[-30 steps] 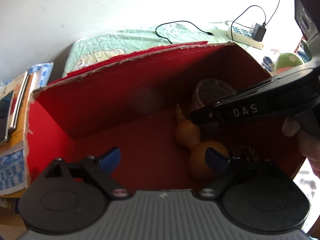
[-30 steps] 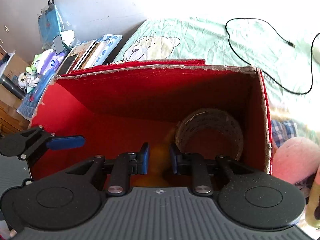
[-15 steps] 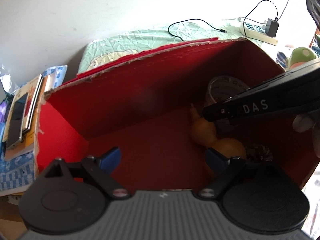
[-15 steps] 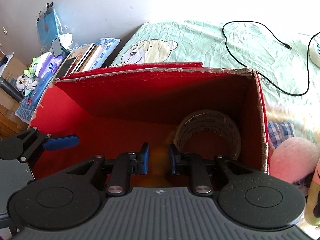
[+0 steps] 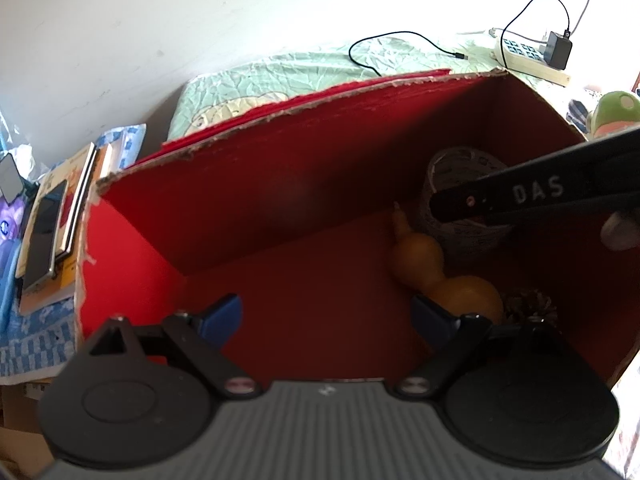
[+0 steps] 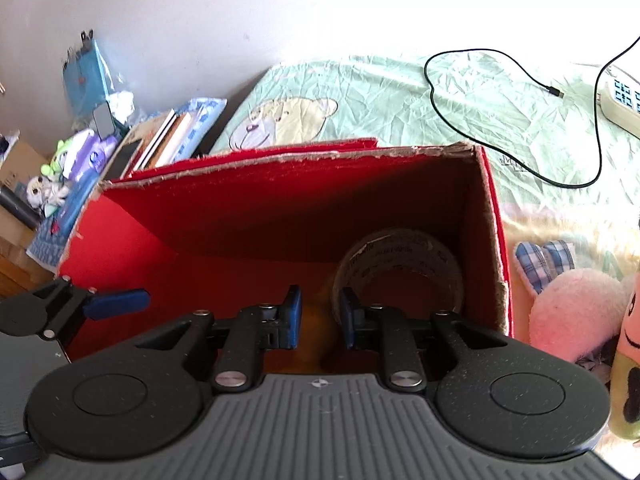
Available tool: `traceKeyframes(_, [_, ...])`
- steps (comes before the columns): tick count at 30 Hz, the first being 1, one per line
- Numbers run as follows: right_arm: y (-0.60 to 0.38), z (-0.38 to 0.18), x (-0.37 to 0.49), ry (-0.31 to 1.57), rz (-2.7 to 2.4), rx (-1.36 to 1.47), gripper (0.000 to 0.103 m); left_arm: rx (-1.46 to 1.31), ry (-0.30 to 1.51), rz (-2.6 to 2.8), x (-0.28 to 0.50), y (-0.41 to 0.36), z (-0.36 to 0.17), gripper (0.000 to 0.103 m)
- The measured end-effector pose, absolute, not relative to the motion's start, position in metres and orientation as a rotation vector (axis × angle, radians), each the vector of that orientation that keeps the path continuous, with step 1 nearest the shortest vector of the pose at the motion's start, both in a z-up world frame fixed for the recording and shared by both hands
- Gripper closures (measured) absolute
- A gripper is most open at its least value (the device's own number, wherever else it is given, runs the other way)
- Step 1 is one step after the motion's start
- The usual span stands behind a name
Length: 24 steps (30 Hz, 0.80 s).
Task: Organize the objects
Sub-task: 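Move the right gripper back from the box toward the items on the bed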
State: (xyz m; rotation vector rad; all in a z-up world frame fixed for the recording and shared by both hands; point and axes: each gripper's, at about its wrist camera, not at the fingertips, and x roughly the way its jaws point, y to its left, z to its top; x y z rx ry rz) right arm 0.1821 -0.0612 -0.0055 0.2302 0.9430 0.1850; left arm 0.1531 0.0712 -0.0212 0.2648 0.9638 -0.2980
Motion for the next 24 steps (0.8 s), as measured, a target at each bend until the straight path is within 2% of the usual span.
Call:
traceKeyframes(12, [-0.084,0.01,0.139,0.727,0.188,0.336,0.079,0.197,0.91,-0.204,0.134,0.076,0.005,0.012])
traceKeyframes(17, [-0.089,0.028,0.112,0.619,0.181,0.307,0.073,0.24,0.877,-0.12,0.109,0.067,0.018,0.012])
traceKeyframes(23, [-0.095,0.039,0.086,0.561,0.185,0.322,0.059,0.245,0.86,-0.062,0.087,0.056,0.031,0.011])
traceKeyframes(24, [-0.097,0.04,0.081,0.552,0.186,0.324,0.053,0.252,0.856,-0.049,0.083,0.054,0.033,0.011])
